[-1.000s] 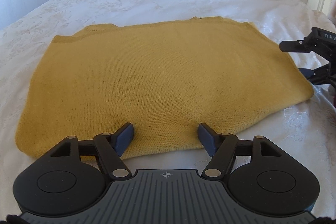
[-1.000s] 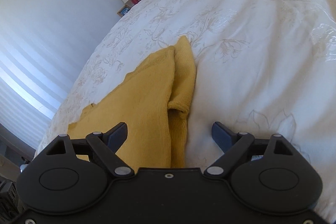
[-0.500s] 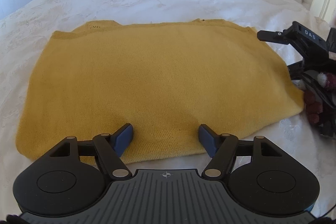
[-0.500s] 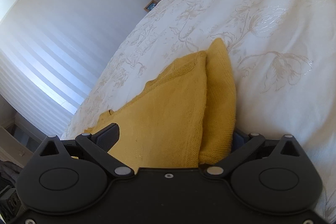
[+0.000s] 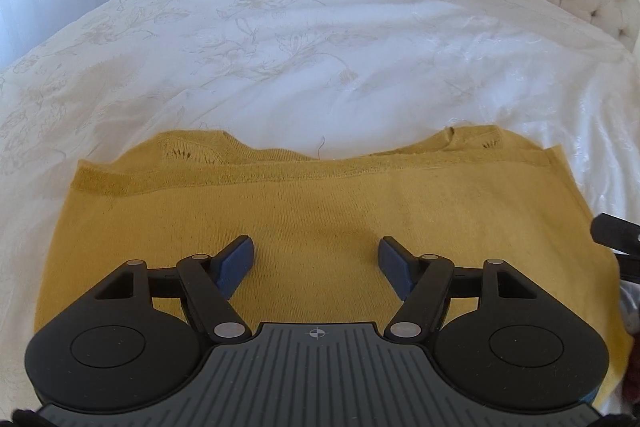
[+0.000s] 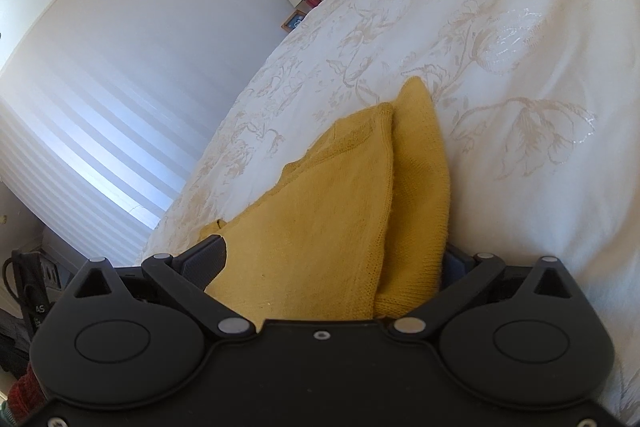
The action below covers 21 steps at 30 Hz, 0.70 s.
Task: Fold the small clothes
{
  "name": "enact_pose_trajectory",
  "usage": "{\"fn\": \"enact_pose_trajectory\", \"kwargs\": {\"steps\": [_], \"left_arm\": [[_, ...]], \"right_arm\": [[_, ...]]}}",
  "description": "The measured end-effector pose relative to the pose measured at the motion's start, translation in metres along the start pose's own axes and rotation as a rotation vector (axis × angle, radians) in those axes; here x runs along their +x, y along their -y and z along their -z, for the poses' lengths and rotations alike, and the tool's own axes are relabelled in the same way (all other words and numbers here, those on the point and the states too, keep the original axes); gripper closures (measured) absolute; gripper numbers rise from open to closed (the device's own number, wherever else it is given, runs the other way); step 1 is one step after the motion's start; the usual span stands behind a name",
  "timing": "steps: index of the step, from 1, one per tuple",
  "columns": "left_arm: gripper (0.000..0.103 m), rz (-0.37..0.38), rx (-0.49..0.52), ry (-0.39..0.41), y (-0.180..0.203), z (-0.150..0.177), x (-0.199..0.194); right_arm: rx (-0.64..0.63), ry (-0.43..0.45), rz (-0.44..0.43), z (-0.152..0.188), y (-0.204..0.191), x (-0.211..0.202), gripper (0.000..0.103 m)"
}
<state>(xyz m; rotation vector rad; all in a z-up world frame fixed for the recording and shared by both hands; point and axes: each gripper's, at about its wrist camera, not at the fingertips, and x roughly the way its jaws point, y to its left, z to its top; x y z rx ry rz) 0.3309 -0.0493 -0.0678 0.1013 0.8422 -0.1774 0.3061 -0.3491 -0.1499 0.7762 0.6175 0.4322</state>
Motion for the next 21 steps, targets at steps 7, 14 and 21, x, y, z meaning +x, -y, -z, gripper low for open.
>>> {"fn": "enact_pose_trajectory", "kwargs": {"steps": [7, 14, 21], "left_arm": [[0.024, -0.068, 0.039, -0.009, 0.006, -0.003, 0.026], [0.025, -0.029, 0.021, -0.02, -0.002, -0.005, 0.017], [0.025, 0.019, -0.043, 0.019, -0.028, 0.012, -0.017]], "right_arm": [[-0.007, -0.002, 0.002, 0.0, 0.0, 0.0, 0.0], [-0.007, -0.007, -0.005, -0.001, 0.0, 0.001, 0.0], [-0.026, -0.006, -0.007, 0.001, 0.0, 0.003, 0.0]]}}
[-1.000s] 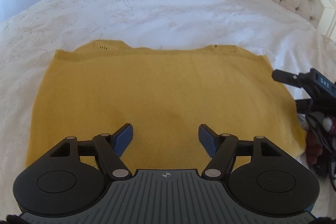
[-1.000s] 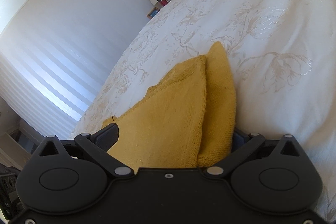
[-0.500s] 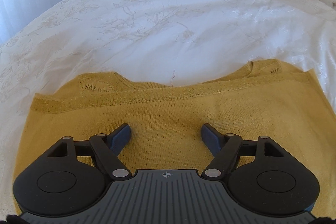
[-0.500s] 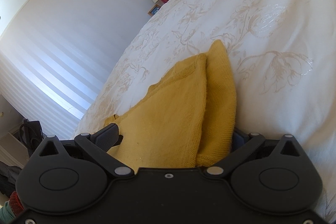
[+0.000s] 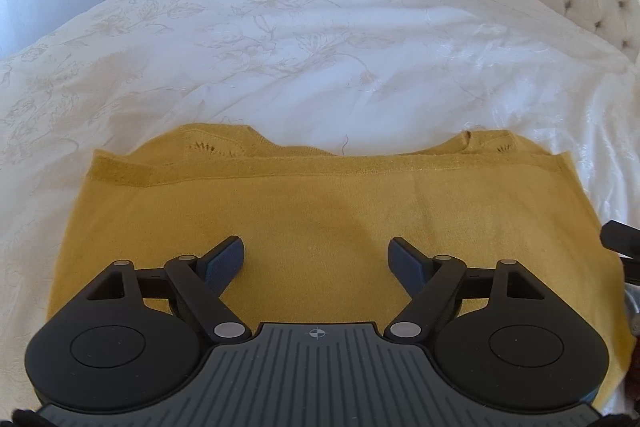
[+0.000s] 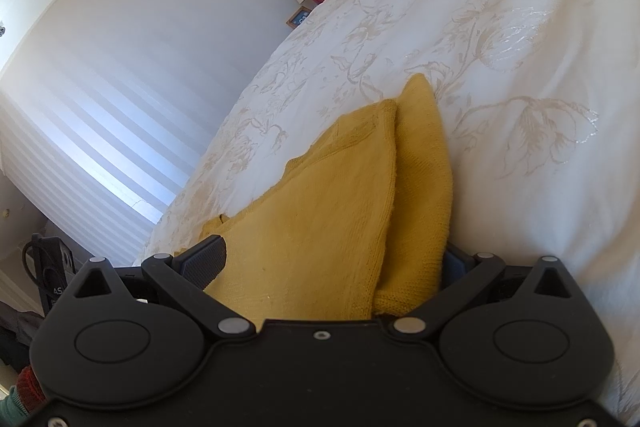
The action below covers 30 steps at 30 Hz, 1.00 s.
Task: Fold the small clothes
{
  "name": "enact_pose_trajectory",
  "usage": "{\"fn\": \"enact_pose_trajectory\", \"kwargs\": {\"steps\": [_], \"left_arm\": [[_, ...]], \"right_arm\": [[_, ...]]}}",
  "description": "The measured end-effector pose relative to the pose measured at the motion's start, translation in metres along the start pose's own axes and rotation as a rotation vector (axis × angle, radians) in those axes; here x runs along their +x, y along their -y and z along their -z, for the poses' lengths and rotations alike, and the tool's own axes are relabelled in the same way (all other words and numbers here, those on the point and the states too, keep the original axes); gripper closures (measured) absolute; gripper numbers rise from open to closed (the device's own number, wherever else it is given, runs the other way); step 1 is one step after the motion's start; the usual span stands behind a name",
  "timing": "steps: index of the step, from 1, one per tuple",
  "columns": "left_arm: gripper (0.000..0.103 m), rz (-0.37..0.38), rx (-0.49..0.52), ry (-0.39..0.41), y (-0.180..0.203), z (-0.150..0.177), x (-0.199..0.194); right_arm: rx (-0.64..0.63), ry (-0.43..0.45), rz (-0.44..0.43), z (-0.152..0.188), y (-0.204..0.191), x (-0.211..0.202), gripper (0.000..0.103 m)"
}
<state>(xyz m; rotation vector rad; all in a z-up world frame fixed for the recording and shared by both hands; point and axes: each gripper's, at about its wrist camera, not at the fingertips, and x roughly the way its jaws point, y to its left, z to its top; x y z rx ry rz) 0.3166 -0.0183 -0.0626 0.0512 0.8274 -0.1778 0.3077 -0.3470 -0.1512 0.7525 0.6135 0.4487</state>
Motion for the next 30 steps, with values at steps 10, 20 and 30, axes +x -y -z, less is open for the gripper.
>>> {"fn": "enact_pose_trajectory", "kwargs": {"steps": [10, 20, 30], "left_arm": [[0.024, -0.167, 0.008, 0.075, -0.042, 0.026, -0.04], [0.024, -0.124, -0.103, 0.086, -0.117, 0.033, -0.052], [0.024, -0.019, -0.16, 0.079, -0.174, 0.05, -0.039]], "right_arm": [[-0.122, 0.038, 0.023, 0.015, -0.008, 0.0, 0.0], [-0.154, 0.033, 0.055, 0.017, -0.013, 0.003, 0.0], [-0.203, -0.005, 0.134, 0.016, -0.024, 0.014, 0.0]]}}
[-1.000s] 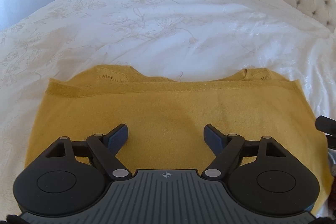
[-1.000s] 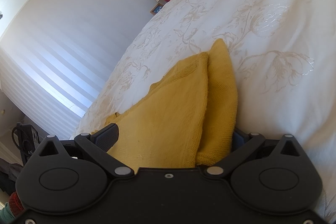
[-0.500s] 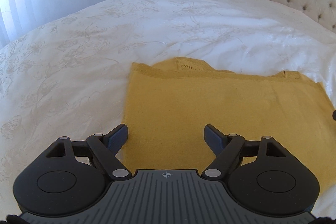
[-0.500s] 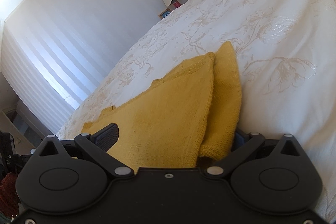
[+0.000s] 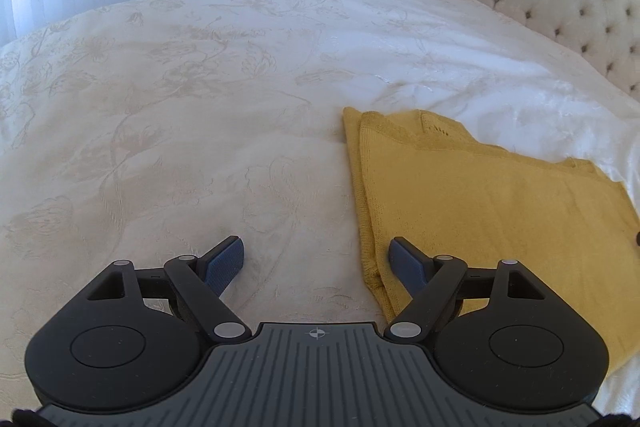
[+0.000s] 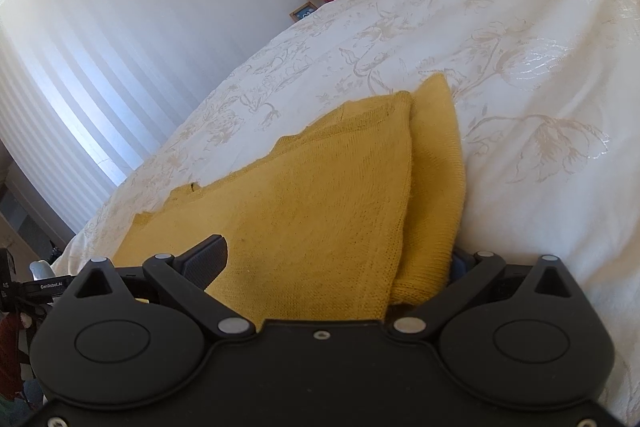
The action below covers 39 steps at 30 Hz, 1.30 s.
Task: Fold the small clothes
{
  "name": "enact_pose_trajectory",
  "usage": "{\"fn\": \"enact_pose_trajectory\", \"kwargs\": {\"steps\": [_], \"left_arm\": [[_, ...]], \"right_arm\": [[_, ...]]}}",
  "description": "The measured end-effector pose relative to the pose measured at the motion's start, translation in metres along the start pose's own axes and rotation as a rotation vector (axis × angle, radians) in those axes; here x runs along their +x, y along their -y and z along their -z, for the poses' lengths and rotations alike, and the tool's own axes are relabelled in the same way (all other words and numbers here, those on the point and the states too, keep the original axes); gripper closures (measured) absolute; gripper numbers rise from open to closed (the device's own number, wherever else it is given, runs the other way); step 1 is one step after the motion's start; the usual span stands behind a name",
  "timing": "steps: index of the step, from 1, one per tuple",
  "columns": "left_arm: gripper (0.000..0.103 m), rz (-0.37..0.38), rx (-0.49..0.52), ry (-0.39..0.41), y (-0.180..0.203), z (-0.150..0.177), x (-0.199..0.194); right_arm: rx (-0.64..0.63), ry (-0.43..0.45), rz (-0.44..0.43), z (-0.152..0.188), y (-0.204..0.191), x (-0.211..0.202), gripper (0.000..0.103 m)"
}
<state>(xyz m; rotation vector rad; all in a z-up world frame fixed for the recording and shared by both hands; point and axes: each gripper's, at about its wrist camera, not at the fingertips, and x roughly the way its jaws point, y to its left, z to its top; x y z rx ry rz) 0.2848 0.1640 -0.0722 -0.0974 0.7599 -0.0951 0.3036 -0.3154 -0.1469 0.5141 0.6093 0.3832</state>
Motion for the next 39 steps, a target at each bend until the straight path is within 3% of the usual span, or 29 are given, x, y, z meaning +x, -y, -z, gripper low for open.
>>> {"fn": "enact_pose_trajectory", "kwargs": {"steps": [7, 11, 12, 14, 16, 18, 27, 32, 39], "left_arm": [[0.023, 0.028, 0.02, -0.01, -0.002, -0.002, -0.001], [0.023, 0.026, -0.003, -0.004, -0.012, -0.001, -0.006], [0.024, 0.02, -0.01, -0.004, -0.015, -0.001, -0.007], [0.024, 0.001, -0.024, -0.003, -0.022, -0.002, -0.008], [0.024, -0.005, -0.041, -0.003, -0.027, -0.004, -0.009], [0.024, -0.007, -0.066, -0.003, -0.033, -0.006, -0.01], [0.024, -0.005, -0.097, -0.026, -0.039, -0.006, -0.012], [0.024, 0.01, -0.108, -0.027, -0.041, -0.006, -0.016], [0.024, 0.026, -0.135, -0.028, -0.05, -0.007, -0.018]], "right_arm": [[-0.031, -0.101, 0.113, -0.011, -0.018, 0.011, 0.0], [0.064, -0.166, 0.167, -0.026, -0.021, 0.016, 0.001], [0.106, -0.168, 0.178, -0.029, -0.019, 0.015, 0.005], [0.193, -0.154, 0.196, -0.033, -0.012, 0.01, 0.026], [0.297, -0.136, 0.206, -0.033, -0.002, 0.001, 0.066], [0.321, -0.118, 0.21, -0.032, -0.004, -0.004, 0.071], [0.116, -0.134, 0.266, -0.065, -0.102, -0.001, 0.076], [0.021, -0.156, 0.179, -0.079, -0.177, 0.024, 0.077], [-0.008, -0.208, 0.087, -0.054, -0.247, 0.089, 0.078]]}}
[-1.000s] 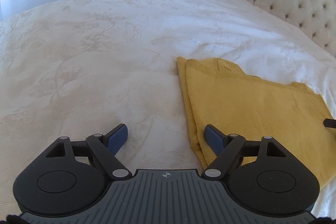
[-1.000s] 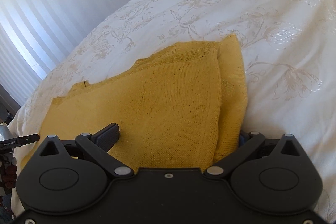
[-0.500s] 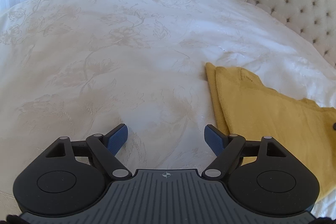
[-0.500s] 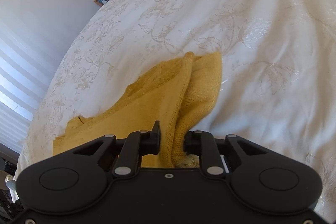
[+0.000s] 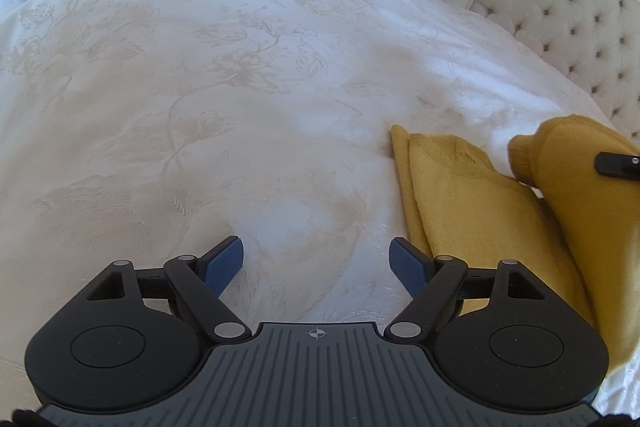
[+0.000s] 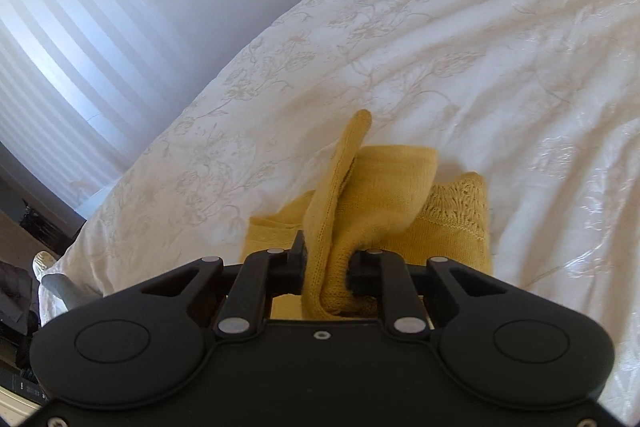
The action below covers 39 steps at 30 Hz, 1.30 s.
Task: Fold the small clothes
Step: 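Lift the gripped sweater edge with the right gripper and fold it over the sweater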
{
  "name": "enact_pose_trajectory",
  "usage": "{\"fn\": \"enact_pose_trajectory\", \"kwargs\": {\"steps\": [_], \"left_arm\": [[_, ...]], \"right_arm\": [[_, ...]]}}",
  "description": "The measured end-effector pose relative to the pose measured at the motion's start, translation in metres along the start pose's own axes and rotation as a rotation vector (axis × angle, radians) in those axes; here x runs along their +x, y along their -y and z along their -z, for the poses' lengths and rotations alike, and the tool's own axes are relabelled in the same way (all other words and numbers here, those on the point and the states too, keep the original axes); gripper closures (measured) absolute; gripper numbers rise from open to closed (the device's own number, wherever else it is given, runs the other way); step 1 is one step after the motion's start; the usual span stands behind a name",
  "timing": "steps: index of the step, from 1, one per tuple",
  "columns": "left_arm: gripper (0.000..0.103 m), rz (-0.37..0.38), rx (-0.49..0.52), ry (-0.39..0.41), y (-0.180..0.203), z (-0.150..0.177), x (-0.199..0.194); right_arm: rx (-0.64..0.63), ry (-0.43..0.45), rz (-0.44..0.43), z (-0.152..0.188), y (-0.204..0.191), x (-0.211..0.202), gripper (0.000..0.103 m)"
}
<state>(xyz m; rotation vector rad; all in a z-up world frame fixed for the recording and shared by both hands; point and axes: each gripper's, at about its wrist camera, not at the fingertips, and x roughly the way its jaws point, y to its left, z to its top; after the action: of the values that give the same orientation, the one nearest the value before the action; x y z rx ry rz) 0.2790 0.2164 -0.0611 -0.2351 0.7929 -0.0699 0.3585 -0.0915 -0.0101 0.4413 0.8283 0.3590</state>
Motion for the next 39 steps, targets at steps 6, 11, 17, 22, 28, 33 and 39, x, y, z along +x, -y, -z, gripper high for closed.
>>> {"fn": "enact_pose_trajectory", "kwargs": {"steps": [6, 11, 17, 22, 28, 33, 39], "left_arm": [[0.024, -0.009, 0.003, -0.005, -0.003, -0.002, 0.0], [0.024, -0.01, 0.005, -0.001, -0.003, -0.002, -0.001], [0.024, -0.016, -0.012, 0.001, -0.008, -0.002, 0.0], [0.024, -0.024, -0.017, 0.003, -0.006, -0.002, 0.001], [0.024, -0.009, -0.016, 0.015, -0.005, 0.001, -0.002], [0.024, 0.015, -0.018, 0.028, -0.004, 0.002, -0.003], [0.024, 0.098, -0.002, 0.08, 0.007, 0.004, -0.007]], "right_arm": [[-0.003, -0.069, 0.026, 0.024, -0.029, 0.051, 0.078], [-0.04, -0.097, 0.091, 0.041, -0.047, 0.074, 0.071], [-0.038, -0.078, -0.038, 0.042, -0.055, 0.064, 0.062], [-0.107, -0.002, -0.098, 0.034, -0.061, 0.04, 0.062], [-0.142, 0.02, -0.024, 0.04, -0.039, 0.02, 0.062], [-0.157, -0.057, -0.023, 0.076, -0.026, 0.021, 0.062], [-0.312, -0.159, -0.1, 0.138, -0.052, 0.034, 0.062]]}}
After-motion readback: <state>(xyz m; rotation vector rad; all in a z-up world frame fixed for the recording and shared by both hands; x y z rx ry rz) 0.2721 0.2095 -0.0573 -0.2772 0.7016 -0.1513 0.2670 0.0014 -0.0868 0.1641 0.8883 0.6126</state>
